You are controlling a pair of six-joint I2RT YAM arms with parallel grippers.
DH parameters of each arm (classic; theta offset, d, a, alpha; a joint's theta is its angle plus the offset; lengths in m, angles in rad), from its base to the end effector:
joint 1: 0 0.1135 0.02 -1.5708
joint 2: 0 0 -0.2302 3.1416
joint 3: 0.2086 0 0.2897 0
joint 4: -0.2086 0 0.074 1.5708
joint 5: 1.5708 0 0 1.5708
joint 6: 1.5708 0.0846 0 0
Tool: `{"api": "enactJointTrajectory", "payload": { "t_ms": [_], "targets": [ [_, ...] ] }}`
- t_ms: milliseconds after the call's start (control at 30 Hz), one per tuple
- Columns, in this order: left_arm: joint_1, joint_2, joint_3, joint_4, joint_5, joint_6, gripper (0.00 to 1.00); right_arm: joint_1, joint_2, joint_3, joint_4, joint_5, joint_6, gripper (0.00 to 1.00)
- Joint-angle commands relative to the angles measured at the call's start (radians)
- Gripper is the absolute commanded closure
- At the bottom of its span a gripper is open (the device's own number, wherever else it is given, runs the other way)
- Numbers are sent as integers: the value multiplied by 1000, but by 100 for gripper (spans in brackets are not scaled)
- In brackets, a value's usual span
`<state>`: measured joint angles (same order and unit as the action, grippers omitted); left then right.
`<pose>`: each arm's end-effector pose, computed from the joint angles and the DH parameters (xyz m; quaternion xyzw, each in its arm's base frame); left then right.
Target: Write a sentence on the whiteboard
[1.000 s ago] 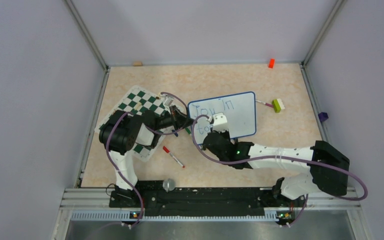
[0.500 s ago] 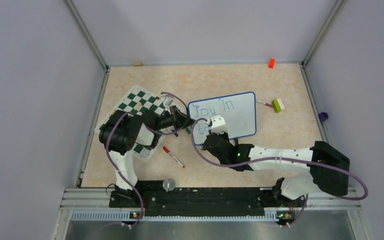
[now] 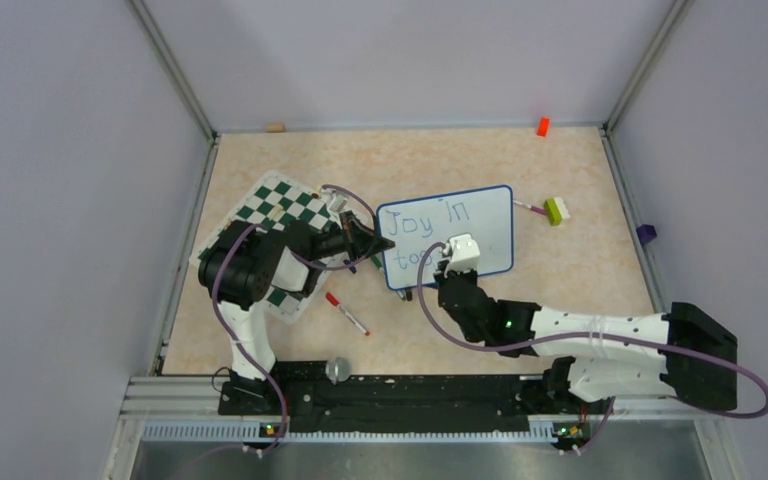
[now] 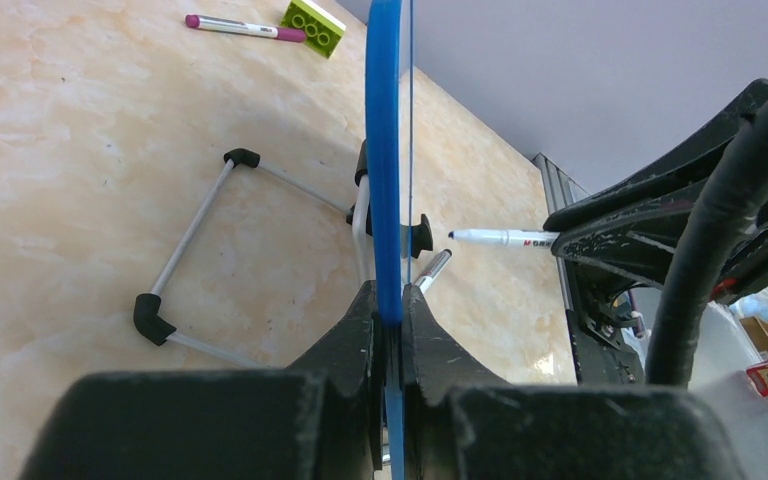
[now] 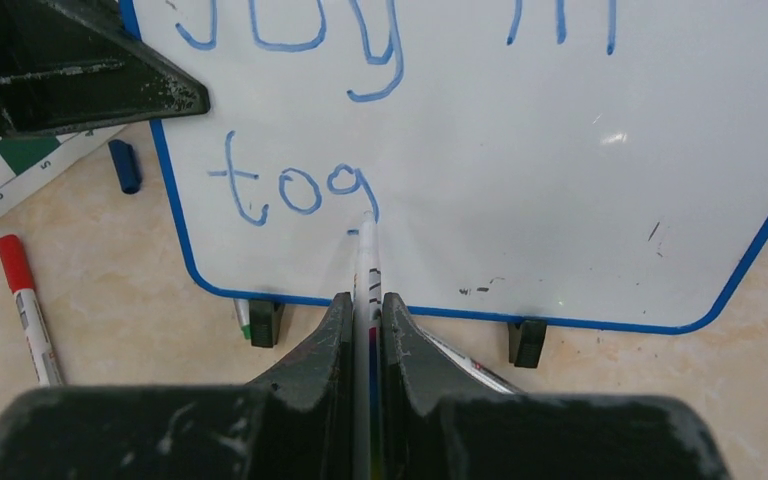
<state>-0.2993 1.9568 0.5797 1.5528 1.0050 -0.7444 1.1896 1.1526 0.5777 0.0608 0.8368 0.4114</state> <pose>0.3015 -0.1678 0.0811 0.2358 0.6305 -0.6030 0.4281 0.1739 0.2651 0.1558 -0.1099 0.8079 0.0862 0.5726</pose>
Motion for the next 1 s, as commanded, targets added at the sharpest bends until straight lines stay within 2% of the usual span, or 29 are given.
{"api": "enactJointTrajectory", "payload": {
  "t_ms": [0,333,533,800,967],
  "targets": [
    [-6,21,-2,67,35,111,100,11,-38,-7,63,80,-4,100],
    [-6,25,2,67,38,120,100,4,-89,30,60,72,-126,100],
    [-6,30,6,67,38,119,100,-40,-151,-23,150,-11,-203,100],
    [-6,26,4,67,39,119,100,-40,-31,38,27,-72,-102,100],
    [-6,28,3,67,39,116,100,-39,33,14,94,-69,-105,100]
  ]
}}
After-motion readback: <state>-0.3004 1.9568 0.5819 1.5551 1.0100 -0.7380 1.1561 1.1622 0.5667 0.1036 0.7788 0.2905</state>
